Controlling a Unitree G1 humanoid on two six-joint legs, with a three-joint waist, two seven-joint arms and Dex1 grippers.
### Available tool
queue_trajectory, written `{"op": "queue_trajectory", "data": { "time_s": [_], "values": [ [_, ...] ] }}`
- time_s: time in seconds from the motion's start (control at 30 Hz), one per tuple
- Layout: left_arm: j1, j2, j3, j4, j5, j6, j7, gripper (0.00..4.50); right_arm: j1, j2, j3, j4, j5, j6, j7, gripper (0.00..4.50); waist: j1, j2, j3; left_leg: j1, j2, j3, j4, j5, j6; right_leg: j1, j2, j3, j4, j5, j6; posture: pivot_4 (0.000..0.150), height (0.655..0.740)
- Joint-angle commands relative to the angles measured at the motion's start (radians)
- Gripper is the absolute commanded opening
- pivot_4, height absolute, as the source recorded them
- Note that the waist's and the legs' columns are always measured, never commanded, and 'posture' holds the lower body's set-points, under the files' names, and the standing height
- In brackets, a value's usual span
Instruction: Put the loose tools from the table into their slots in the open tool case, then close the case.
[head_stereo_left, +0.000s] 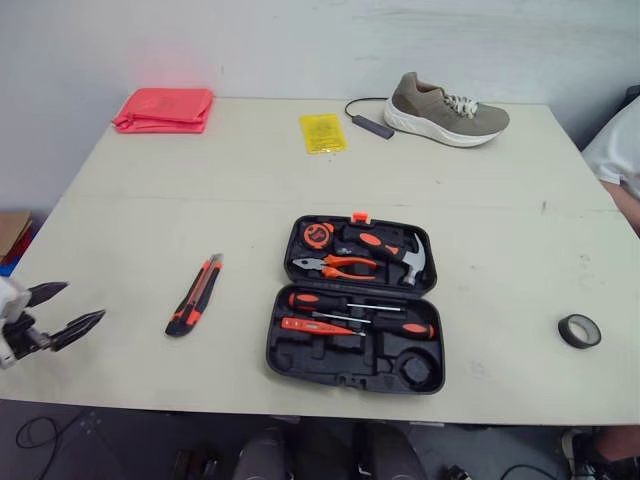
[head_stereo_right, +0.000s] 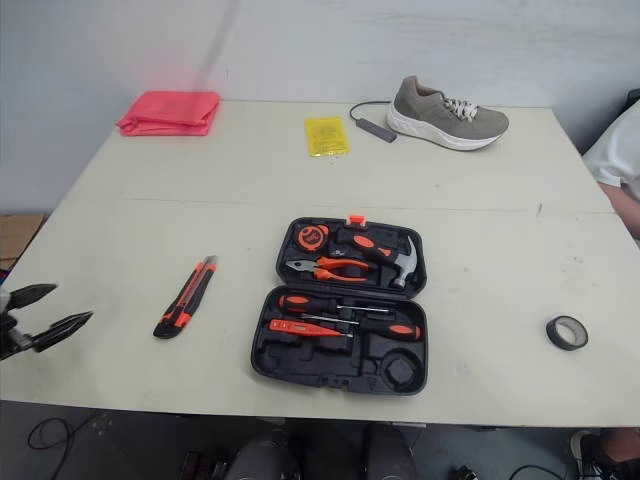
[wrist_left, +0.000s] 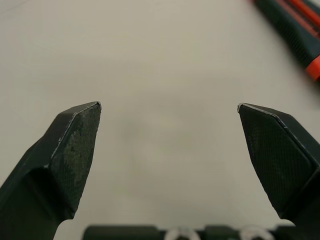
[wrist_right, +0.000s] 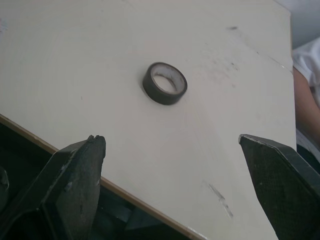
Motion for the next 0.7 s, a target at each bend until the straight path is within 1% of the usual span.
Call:
{"op": "queue_trajectory", "data": {
  "time_s": [0.03, 0.07, 0.17, 0.27, 0.37, 0.5, 0.57, 0.7],
  "values": [
    [-0.01, 0.031, 0.038, -0.019, -0.011, -0.002, 0.014, 4.44, -0.031, -0.029, -0.001, -0.024, 0.008, -0.02, -0.005, 4.5, 0.001, 0.001, 0.0, 0.0, 0.0, 0.0, 0.0, 0.0, 0.0, 0.0, 0.0, 0.0, 0.0, 0.0, 0.0, 0.15, 0.74],
    [-0.014, 0.028, 0.035, -0.029, -0.013, 0.002, 0.017, 4.44, -0.039, -0.027, 0.01, -0.039, 0.009, -0.016, -0.006, 4.5, 0.002, 0.001, 0.0, 0.0, 0.0, 0.0, 0.0, 0.0, 0.0, 0.0, -0.001, 0.0, 0.0, 0.0, 0.0, 0.15, 0.74],
    [-0.024, 0.002, 0.013, -0.115, -0.03, 0.036, 0.03, 4.44, -0.078, -0.001, 0.079, -0.189, 0.027, 0.043, -0.033, 4.5, 0.002, 0.001, 0.0, 0.0, 0.0, -0.001, -0.003, 0.001, -0.003, -0.001, -0.001, 0.0, 0.0, -0.001, -0.001, 0.15, 0.74],
    [-0.029, -0.022, -0.003, -0.219, -0.055, 0.114, 0.059, 4.44, -0.106, 0.019, 0.134, -0.33, 0.038, 0.108, -0.079, 4.5, 0.001, 0.002, 0.0, 0.0, 0.0, -0.001, -0.006, 0.002, -0.005, -0.001, -0.001, 0.0, 0.0, -0.001, -0.002, 0.15, 0.74],
    [-0.02, -0.041, -0.02, -0.427, -0.117, 0.375, 0.175, 4.44, -0.164, 0.029, 0.226, -0.516, 0.043, 0.185, -0.144, 4.5, -0.002, 0.003, 0.0, 0.0, 0.0, 0.0, -0.007, 0.004, -0.008, -0.002, 0.0, 0.0, 0.001, -0.001, -0.002, 0.15, 0.74],
    [-0.008, -0.061, -0.052, -0.648, -0.184, 0.61, 0.266, 4.44, -0.229, 0.048, 0.319, -0.67, 0.047, 0.258, -0.21, 4.5, 0.001, 0.003, 0.0, 0.0, -0.001, 0.0, -0.007, 0.006, -0.009, -0.002, 0.0, 0.0, 0.001, -0.001, -0.002, 0.15, 0.74],
    [-0.044, -0.077, -0.084, -0.762, -0.249, 0.803, 0.367, 4.44, -0.283, 0.075, 0.407, -0.757, 0.048, 0.278, -0.231, 4.5, 0.001, 0.002, 0.0, 0.0, -0.001, 0.0, -0.007, 0.008, -0.009, -0.002, 0.001, 0.0, 0.001, -0.001, -0.001, 0.15, 0.74],
    [-0.126, -0.122, -0.106, -0.869, -0.283, 1.061, 0.556, 4.44, -0.325, 0.101, 0.518, -0.87, 0.064, 0.329, -0.236, 4.5, 0.005, 0.002, 0.001, -0.001, -0.001, 0.0, -0.006, 0.01, -0.006, -0.001, 0.001, 0.0, 0.004, -0.001, -0.001, 0.15, 0.74]
  ]
}}
